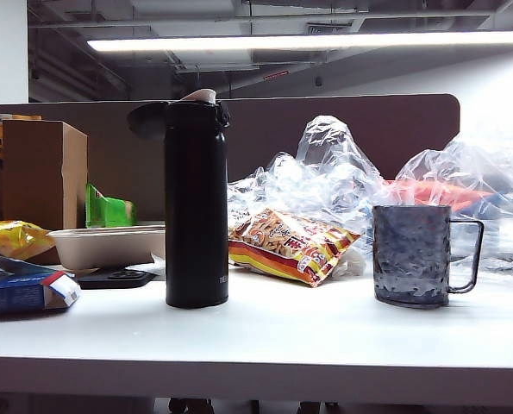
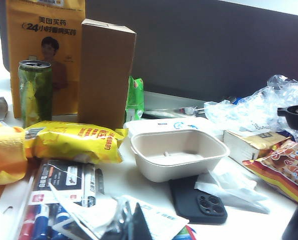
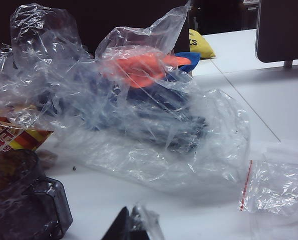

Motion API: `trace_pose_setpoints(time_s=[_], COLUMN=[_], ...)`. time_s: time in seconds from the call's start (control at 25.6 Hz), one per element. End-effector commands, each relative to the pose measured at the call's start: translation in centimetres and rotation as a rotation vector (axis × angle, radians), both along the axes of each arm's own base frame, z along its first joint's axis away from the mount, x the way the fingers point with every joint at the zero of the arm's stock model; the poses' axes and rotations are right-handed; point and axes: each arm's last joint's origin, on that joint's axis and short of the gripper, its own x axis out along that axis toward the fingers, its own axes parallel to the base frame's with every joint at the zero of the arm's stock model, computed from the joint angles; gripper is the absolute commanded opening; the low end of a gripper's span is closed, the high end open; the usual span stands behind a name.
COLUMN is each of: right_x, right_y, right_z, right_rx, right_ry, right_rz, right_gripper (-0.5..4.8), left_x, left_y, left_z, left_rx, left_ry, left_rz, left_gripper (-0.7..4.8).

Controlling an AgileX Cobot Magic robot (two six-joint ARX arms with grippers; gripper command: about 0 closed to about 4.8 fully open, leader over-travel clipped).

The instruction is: Pick up the black thermos, pour some water into the cup, then place the black thermos back on the table.

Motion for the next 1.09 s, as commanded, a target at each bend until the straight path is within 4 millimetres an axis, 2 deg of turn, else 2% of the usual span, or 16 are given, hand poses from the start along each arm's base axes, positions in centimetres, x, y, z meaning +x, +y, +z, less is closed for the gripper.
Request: trace_pose_setpoints(time_s=[0.04,0.47,0.63,0.7,0.74,0.78,0.82,0.86,0.9,0.94,1.09], right_x=[0.0,-0.1,-0.5,-0.9,-1.2,-1.5,-1.9,-2.2,-2.4,-2.7,-3.6], right_y=[0.0,0.0,0.2,0.3,0.3,0.4,0.4,0.4,0.4,0.5,0.7], right_z=[0.1,0.4,2.2,3.8,4.8,5.5,6.4,7.0,7.5,8.1,10.0], right_rx=[0.004,-0.03,-0.017,-0.022,-0.025,-0.028,-0.028,-0.028,-0.029,-0.03,-0.037], right_ry=[0.001,-0.008,-0.063,-0.11,-0.136,-0.153,-0.163,-0.165,-0.169,-0.176,-0.213], right_rz=[0.0,0.007,0.061,0.074,0.083,0.093,0.091,0.091,0.092,0.093,0.14], right_gripper=[0.08,0.08,0.09,0.3,0.85,1.65,2.93,3.88,4.54,4.79,4.79], left_x=[0.0,-0.1,-0.4,-0.6,-0.7,-0.9,-1.0,-1.1,-1.2,-1.3,-1.8], left_y=[-0.1,-0.1,-0.2,-0.4,-0.4,-0.5,-0.5,-0.5,-0.5,-0.5,-0.8], left_z=[0.2,0.6,1.7,2.5,2.9,3.3,3.6,4.0,4.3,4.5,5.7], left_rx=[0.002,0.005,0.008,0.016,0.02,0.025,0.025,0.013,-0.005,-0.026,-0.034], left_ry=[-0.011,-0.036,-0.065,-0.089,-0.099,-0.112,-0.119,-0.126,-0.129,-0.128,-0.129], left_rz=[-0.036,-0.042,-0.072,-0.114,-0.134,-0.155,-0.162,-0.165,-0.165,-0.168,-0.245], left_gripper=[-0.06,-0.05,0.36,0.42,0.79,1.75,2.89,4.61,4.79,4.79,4.79])
